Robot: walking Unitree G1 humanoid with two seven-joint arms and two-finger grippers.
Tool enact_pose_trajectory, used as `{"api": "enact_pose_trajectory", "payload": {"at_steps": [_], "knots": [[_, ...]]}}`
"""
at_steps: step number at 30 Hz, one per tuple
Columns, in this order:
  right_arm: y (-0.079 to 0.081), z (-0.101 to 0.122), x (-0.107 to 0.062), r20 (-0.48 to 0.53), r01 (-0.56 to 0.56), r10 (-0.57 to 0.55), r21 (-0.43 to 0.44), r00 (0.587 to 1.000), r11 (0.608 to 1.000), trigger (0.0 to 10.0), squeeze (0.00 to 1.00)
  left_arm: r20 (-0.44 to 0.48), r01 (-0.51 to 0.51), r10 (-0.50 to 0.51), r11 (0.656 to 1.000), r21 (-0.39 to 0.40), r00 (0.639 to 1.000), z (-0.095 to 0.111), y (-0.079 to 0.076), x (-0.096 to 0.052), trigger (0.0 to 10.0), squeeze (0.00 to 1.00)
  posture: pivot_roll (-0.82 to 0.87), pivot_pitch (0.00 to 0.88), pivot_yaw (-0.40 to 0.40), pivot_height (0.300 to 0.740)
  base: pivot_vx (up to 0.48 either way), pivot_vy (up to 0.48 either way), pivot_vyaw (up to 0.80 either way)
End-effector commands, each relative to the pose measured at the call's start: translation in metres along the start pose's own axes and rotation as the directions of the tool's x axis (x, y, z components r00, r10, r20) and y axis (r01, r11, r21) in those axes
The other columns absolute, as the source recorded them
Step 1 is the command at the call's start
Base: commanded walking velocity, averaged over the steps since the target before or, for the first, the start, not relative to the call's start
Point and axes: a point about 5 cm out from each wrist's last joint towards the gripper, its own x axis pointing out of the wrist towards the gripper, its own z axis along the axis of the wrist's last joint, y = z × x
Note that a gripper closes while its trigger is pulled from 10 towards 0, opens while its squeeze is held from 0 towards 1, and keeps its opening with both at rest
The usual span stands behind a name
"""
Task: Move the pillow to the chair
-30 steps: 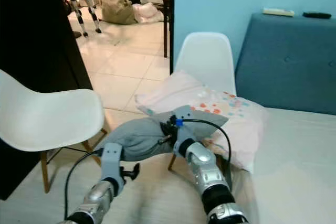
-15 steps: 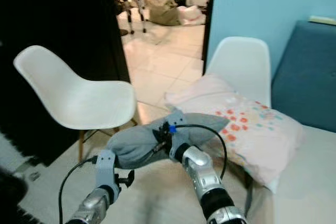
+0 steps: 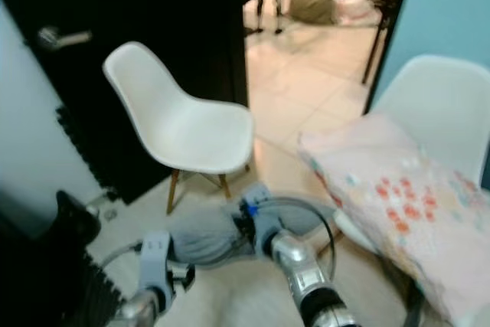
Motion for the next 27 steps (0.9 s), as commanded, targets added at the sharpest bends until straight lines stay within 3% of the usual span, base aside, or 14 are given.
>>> {"api": "enact_pose_trajectory", "payload": {"at_steps": [1, 4, 7, 14, 20, 23, 27], "knots": [[0.005, 0.001, 0.003, 0.011, 0.011, -0.011, -0.005, 1.0, 1.0, 10.0, 0.0, -0.013, -0.021, 0.021, 1.0, 0.014, 1.0, -0.002, 0.005, -0.001, 10.0, 0.0, 0.02, 0.0, -0.021, 0.74, 0.0, 0.0, 0.0], [-0.007, -0.028, -0.008, -0.098, 0.134, -0.128, 0.061, 0.987, 0.989, 10.0, 0.0, -0.051, -0.041, 0.042, 0.999, 0.015, 0.998, -0.011, 0.012, -0.005, 10.0, 0.0, 0.02, 0.0, -0.022, 0.74, 0.0, 0.0, 0.0], [-0.012, -0.045, -0.016, -0.169, 0.192, -0.176, 0.083, 0.97, 0.978, 10.0, 0.0, -0.082, -0.055, 0.057, 0.998, 0.019, 0.995, -0.018, 0.016, -0.008, 10.0, 0.0, 0.02, 0.0, -0.019, 0.74, 0.0, 0.0, 0.0], [-0.013, -0.102, -0.048, -0.403, 0.214, -0.208, -0.03, 0.891, 0.976, 10.0, 0.0, -0.244, -0.085, 0.096, 0.995, 0.055, 0.965, -0.054, 0.026, -0.023, 10.0, 0.0, 0.02, 0.0, -0.028, 0.74, 0.0, 0.0, 0.0], [-0.019, -0.116, -0.061, -0.45, 0.285, -0.252, 0.007, 0.857, 0.959, 10.0, 0.0, -0.266, -0.094, 0.1, 0.995, 0.035, 0.959, -0.059, 0.023, -0.025, 10.0, 0.0, 0.03, 0.0, -0.037, 0.74, 0.0, 0.0, 0.0], [-0.024, -0.113, -0.062, -0.429, 0.336, -0.272, 0.081, 0.861, 0.938, 10.0, 0.0, -0.265, -0.085, 0.088, 0.996, 0.023, 0.96, -0.058, 0.018, -0.023, 10.0, 0.0, 0.03, 0.0, -0.036, 0.74, 0.0, 0.0, 0.0], [-0.027, -0.108, -0.06, -0.406, 0.347, -0.281, 0.097, 0.87, 0.933, 10.0, 0.0, -0.268, -0.067, 0.074, 0.997, 0.036, 0.96, -0.058, 0.015, -0.023, 10.0, 0.0, 0.03, 0.0, -0.032, 0.74, 0.0, 0.0, 0.0]]}}
